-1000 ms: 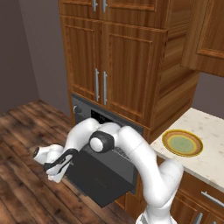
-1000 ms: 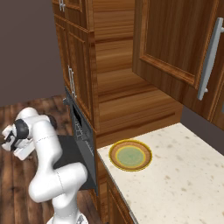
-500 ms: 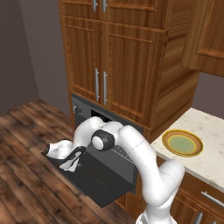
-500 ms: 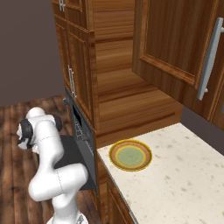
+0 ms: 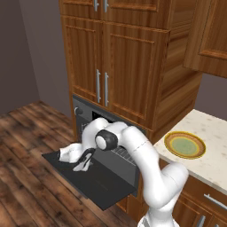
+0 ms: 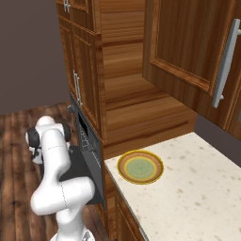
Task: Take the baked cake out of the oven and place it on the plate for cooling. Then close the oven door.
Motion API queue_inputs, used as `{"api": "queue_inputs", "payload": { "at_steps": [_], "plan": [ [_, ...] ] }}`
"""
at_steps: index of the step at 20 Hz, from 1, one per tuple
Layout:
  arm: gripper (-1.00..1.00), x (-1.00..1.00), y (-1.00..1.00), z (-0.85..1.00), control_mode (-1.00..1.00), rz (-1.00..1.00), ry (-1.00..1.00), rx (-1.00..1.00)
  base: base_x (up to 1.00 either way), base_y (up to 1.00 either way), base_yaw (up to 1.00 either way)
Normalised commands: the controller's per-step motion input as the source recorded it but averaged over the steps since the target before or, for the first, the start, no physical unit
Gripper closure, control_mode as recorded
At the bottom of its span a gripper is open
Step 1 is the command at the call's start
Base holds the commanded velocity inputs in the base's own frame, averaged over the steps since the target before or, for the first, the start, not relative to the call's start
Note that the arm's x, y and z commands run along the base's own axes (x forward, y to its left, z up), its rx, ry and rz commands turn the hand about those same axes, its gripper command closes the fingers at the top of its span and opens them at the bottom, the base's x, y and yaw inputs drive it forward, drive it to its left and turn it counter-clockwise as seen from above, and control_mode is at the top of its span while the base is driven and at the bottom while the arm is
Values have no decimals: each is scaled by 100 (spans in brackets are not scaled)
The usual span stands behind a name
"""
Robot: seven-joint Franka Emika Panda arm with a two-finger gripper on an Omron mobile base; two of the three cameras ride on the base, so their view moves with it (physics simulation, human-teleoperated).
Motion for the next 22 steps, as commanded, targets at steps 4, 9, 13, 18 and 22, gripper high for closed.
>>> {"api": "queue_inputs", "payload": {
  "at_steps": [4, 9, 13, 18, 22],
  "plan": [
    [-100, 38, -84, -1, -100, 2, -6, 0, 0, 0, 0],
    [-100, 50, -59, -9, -100, 0, 0, 1, 0, 0, 0],
    [-100, 48, -5, -43, -100, 0, 0, -2, 0, 0, 0],
    [-100, 43, 0, -61, -100, 0, -7, -5, 0, 0, 0],
    [-100, 63, -8, -19, -100, 0, -5, 0, 0, 0, 0]
  ]
}}
